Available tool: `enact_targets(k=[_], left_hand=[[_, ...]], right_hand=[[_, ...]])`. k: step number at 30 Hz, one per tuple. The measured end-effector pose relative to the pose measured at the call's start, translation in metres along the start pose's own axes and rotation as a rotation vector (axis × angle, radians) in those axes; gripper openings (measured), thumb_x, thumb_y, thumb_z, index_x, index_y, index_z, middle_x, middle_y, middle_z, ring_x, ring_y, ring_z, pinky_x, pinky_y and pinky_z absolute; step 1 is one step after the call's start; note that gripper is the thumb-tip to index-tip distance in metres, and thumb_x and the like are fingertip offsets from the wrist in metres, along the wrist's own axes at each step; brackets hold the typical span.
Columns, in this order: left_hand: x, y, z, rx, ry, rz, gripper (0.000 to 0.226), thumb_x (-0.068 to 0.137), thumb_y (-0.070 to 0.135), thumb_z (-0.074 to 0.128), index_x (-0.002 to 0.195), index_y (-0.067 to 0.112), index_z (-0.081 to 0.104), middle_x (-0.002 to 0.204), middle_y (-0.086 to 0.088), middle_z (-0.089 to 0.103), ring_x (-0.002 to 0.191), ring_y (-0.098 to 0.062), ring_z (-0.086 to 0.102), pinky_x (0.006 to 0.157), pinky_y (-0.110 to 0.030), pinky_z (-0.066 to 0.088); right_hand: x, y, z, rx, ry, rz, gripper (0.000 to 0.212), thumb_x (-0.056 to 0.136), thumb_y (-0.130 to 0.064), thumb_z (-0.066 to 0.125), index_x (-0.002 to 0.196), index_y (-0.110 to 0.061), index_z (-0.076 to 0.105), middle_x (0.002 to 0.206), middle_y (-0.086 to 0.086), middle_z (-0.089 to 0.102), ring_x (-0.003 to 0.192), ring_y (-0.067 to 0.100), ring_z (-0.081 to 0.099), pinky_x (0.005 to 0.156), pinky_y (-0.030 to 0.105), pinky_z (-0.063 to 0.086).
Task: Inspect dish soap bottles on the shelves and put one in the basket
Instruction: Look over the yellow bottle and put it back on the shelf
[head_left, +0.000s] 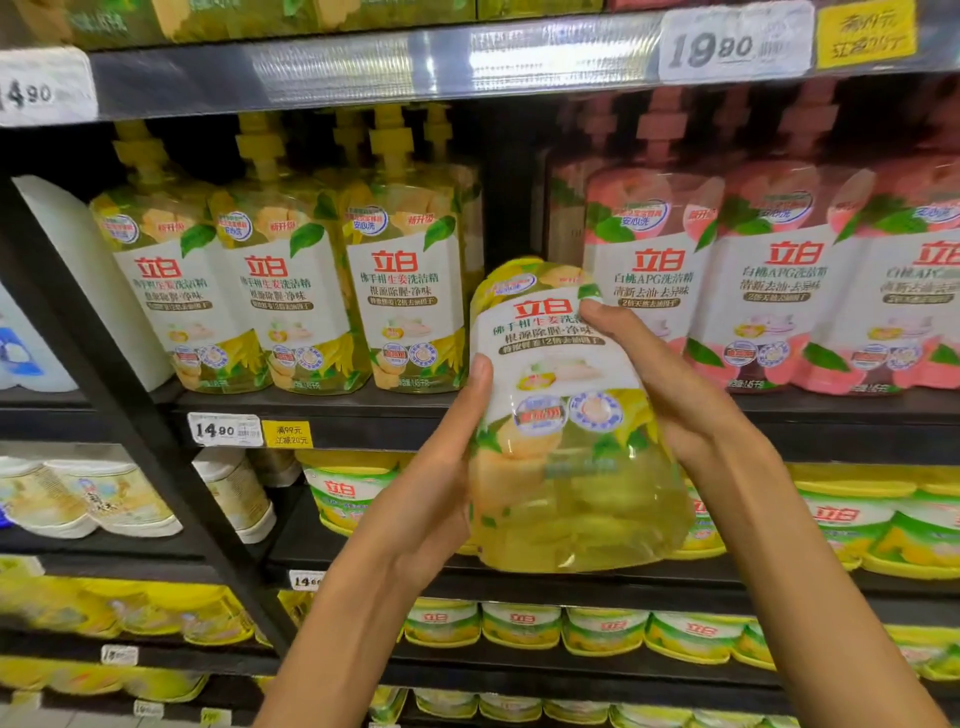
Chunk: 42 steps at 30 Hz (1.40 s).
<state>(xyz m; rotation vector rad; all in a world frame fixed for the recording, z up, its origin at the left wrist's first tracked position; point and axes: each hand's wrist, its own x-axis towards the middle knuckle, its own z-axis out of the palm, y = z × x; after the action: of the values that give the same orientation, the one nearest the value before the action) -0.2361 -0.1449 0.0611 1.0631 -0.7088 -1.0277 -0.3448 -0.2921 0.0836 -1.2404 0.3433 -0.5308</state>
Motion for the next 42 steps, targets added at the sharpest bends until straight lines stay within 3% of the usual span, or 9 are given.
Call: enact_targets(k=[2, 4, 7, 10, 16, 20, 30, 37, 42], left_hand=[[-0.009, -0.002, 0.011, -0.094, -0.153, -0.047, 0.045, 0.085, 0.052, 0.056, 0.121, 0.026, 0.066, 0.130, -0.005, 0.062, 0.116, -0.018, 0.062, 0.093, -0.034, 0.053], [-0.013, -0.010, 0.004, -0.051, -0.133, -0.017, 0.049, 0.078, 0.053, 0.062, 0.120, 0.028, 0.066, 0.125, -0.005, 0.066, 0.116, -0.023, 0.062, 0.093, -0.038, 0.053], [-0.001, -0.011, -0.003, 0.094, -0.065, 0.041, 0.063, 0.077, 0.053, 0.064, 0.133, 0.025, 0.054, 0.123, -0.004, 0.067, 0.114, -0.024, 0.064, 0.095, -0.040, 0.052], [0.006, -0.019, -0.009, 0.179, -0.050, 0.166, 0.063, 0.078, 0.049, 0.064, 0.134, 0.026, 0.049, 0.125, -0.001, 0.066, 0.114, -0.021, 0.063, 0.090, -0.034, 0.055], [0.034, -0.007, -0.020, 0.306, -0.025, 0.304, 0.056, 0.083, 0.048, 0.063, 0.133, 0.030, 0.047, 0.125, 0.007, 0.066, 0.114, -0.013, 0.063, 0.083, -0.022, 0.054], [0.054, -0.002, -0.030, 0.334, -0.008, 0.310, 0.056, 0.081, 0.049, 0.060, 0.132, 0.029, 0.048, 0.125, 0.004, 0.065, 0.115, -0.017, 0.063, 0.088, -0.029, 0.055], [0.087, -0.003, -0.041, 0.266, 0.050, 0.356, 0.059, 0.076, 0.050, 0.063, 0.128, 0.025, 0.051, 0.117, 0.004, 0.070, 0.106, -0.018, 0.067, 0.077, -0.025, 0.056], [0.099, -0.010, -0.036, 0.366, 0.174, 0.519, 0.044, 0.085, 0.031, 0.057, 0.125, 0.014, 0.051, 0.102, 0.016, 0.072, 0.097, -0.002, 0.068, 0.071, -0.014, 0.053], [0.094, -0.023, -0.024, 0.380, 0.286, 0.605, 0.063, 0.082, 0.049, 0.054, 0.135, 0.015, 0.046, 0.115, 0.006, 0.068, 0.109, -0.011, 0.064, 0.085, -0.026, 0.054]], right_hand=[[0.004, -0.001, 0.001, -0.023, 0.017, -0.049, 0.081, 0.077, -0.039, 0.063, 0.149, -0.015, 0.035, 0.130, 0.009, 0.064, 0.114, 0.024, 0.065, 0.096, 0.041, 0.052], [0.006, -0.002, 0.001, -0.070, -0.003, -0.125, 0.091, 0.079, -0.046, 0.065, 0.154, -0.024, 0.019, 0.134, 0.002, 0.061, 0.117, 0.019, 0.063, 0.100, 0.041, 0.050], [0.006, 0.001, 0.001, -0.199, -0.056, -0.230, 0.062, 0.082, -0.054, 0.062, 0.136, -0.047, 0.033, 0.121, -0.016, 0.067, 0.112, 0.007, 0.065, 0.090, 0.031, 0.056], [0.008, 0.002, 0.007, -0.230, -0.024, -0.347, 0.049, 0.082, -0.048, 0.064, 0.126, -0.047, 0.042, 0.123, -0.009, 0.067, 0.113, 0.012, 0.065, 0.085, 0.030, 0.057], [0.026, -0.001, 0.010, -0.233, 0.077, -0.486, 0.072, 0.086, -0.043, 0.064, 0.147, -0.038, 0.026, 0.139, 0.000, 0.057, 0.121, 0.019, 0.061, 0.088, 0.039, 0.057], [0.041, -0.003, 0.012, -0.272, 0.117, -0.487, 0.083, 0.085, -0.046, 0.064, 0.152, -0.030, 0.018, 0.145, 0.007, 0.049, 0.129, 0.025, 0.053, 0.101, 0.052, 0.048], [0.067, -0.007, 0.020, -0.377, 0.244, -0.580, 0.086, 0.083, -0.043, 0.064, 0.151, -0.011, 0.024, 0.147, 0.010, 0.047, 0.135, 0.025, 0.046, 0.109, 0.052, 0.039], [0.076, 0.002, 0.019, -0.395, 0.339, -0.645, 0.100, 0.072, -0.059, 0.063, 0.153, -0.017, 0.021, 0.152, 0.006, 0.041, 0.137, 0.016, 0.042, 0.111, 0.046, 0.039], [0.081, 0.009, 0.018, -0.431, 0.380, -0.690, 0.092, 0.076, -0.063, 0.062, 0.151, -0.026, 0.024, 0.154, 0.000, 0.038, 0.141, 0.013, 0.036, 0.114, 0.046, 0.035]])
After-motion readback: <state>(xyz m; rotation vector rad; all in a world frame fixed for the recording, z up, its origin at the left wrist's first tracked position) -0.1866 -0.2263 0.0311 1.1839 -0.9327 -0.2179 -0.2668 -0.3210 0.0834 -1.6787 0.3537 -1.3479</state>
